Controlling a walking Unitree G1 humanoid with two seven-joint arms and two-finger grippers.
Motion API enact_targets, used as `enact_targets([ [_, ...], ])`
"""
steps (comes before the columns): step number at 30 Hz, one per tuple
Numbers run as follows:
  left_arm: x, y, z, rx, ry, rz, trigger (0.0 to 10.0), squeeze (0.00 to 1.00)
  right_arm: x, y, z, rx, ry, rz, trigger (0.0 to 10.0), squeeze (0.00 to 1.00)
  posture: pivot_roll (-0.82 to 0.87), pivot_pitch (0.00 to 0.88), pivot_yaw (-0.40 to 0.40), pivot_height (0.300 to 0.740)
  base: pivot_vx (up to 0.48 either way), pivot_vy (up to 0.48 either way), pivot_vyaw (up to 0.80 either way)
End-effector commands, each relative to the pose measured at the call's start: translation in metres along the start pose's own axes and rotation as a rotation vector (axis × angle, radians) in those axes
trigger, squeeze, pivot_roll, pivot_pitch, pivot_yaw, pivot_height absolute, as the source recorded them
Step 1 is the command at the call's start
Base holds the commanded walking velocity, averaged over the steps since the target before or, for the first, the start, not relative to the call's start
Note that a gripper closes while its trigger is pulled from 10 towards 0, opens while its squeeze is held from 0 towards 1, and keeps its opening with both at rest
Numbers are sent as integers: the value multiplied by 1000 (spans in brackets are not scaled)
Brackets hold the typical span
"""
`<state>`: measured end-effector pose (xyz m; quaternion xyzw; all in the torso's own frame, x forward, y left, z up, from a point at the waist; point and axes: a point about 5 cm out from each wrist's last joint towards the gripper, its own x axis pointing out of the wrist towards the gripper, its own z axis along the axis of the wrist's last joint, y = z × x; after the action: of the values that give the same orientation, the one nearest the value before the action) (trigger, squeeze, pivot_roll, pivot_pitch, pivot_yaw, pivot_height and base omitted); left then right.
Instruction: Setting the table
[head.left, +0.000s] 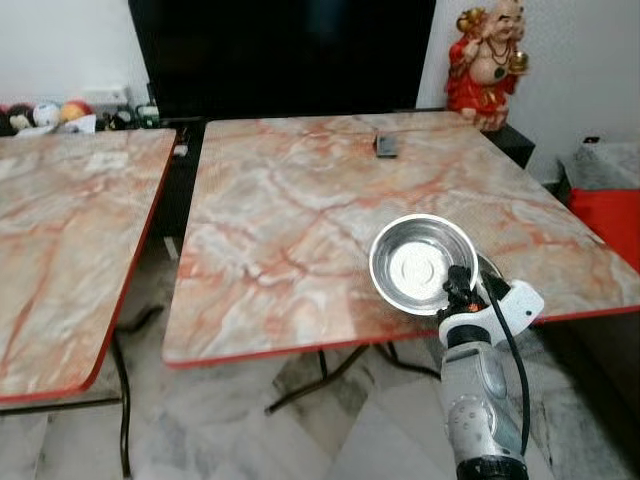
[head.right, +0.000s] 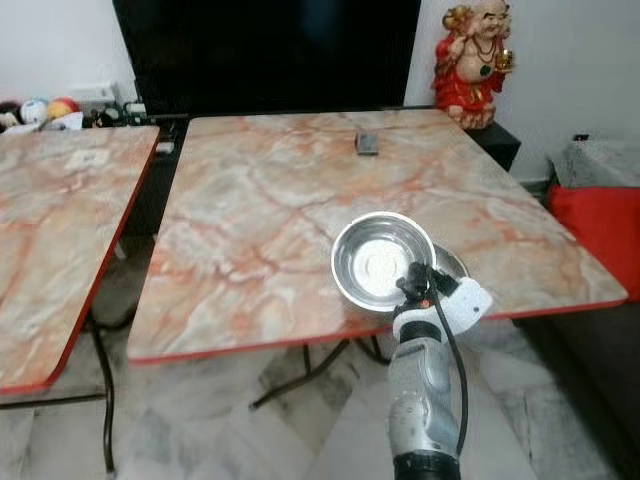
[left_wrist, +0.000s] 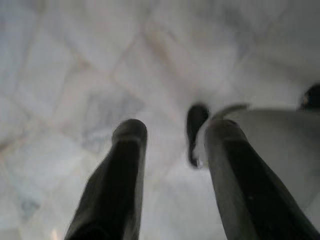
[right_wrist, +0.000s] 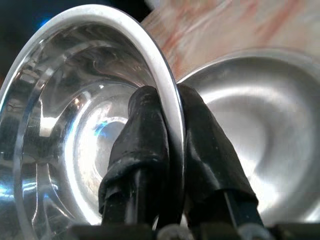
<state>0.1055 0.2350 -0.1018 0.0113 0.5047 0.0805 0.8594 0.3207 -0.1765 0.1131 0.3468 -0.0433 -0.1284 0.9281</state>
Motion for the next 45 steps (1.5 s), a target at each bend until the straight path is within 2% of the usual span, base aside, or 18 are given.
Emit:
enact_targets([
  [1, -4, 6, -12, 3, 35, 14, 10000, 0, 1, 6, 3, 5, -33, -11, 10000, 0, 26, 20, -8, 740, 0, 0, 0],
  [6, -4, 6, -12, 4, 36, 16, 10000, 0, 1, -4, 11, -10, -86, -92, 10000, 0, 24, 21, -6, 740, 0, 0, 0],
  [21, -4, 7, -12, 11, 34, 16, 10000, 0, 1, -25, 21, -36, -134, -314, 10000, 0, 23, 22, -1, 740, 0, 0, 0],
  [24, -4, 7, -12, 11, 35, 15, 10000, 0, 2, -31, 17, -2, -102, -363, 10000, 0, 24, 22, 2, 740, 0, 0, 0],
  [29, -4, 7, -12, 10, 35, 15, 10000, 0, 3, -31, 10, 36, -68, -382, 10000, 0, 26, 22, 3, 740, 0, 0, 0],
  [33, -4, 7, -11, 7, 34, 14, 10000, 0, 7, -34, 4, 107, -32, -433, 10000, 0, 28, 22, 5, 740, 0, 0, 0],
  [39, -3, 7, -11, 8, 33, 15, 10000, 0, 10, -33, 7, 101, -41, -423, 10000, 0, 29, 20, 6, 740, 0, 0, 0],
  [40, -3, 7, -11, 8, 33, 15, 10000, 0, 10, -32, 7, 106, -42, -419, 10000, 333, 28, 21, 7, 740, 0, 0, 0],
  [41, -3, 7, -11, 9, 33, 15, 10000, 0, 10, -32, 7, 107, -43, -416, 10000, 937, 28, 22, 7, 740, 0, 0, 0],
  [42, -4, 7, -11, 9, 34, 14, 10000, 0, 11, -31, 7, 106, -43, -416, 10000, 941, 28, 22, 7, 740, 0, 0, 0],
  [43, -4, 7, -11, 9, 34, 14, 10000, 0, 11, -31, 7, 104, -42, -418, 10000, 851, 28, 21, 6, 740, 0, 0, 0],
  [44, -4, 7, -11, 9, 34, 14, 10000, 0, 11, -31, 7, 104, -42, -418, 10000, 851, 28, 21, 6, 740, 0, 0, 0],
  [45, -4, 7, -11, 8, 34, 13, 10000, 0, 12, -31, 7, 103, -39, -417, 10000, 384, 28, 21, 6, 740, 0, 0, 0],
])
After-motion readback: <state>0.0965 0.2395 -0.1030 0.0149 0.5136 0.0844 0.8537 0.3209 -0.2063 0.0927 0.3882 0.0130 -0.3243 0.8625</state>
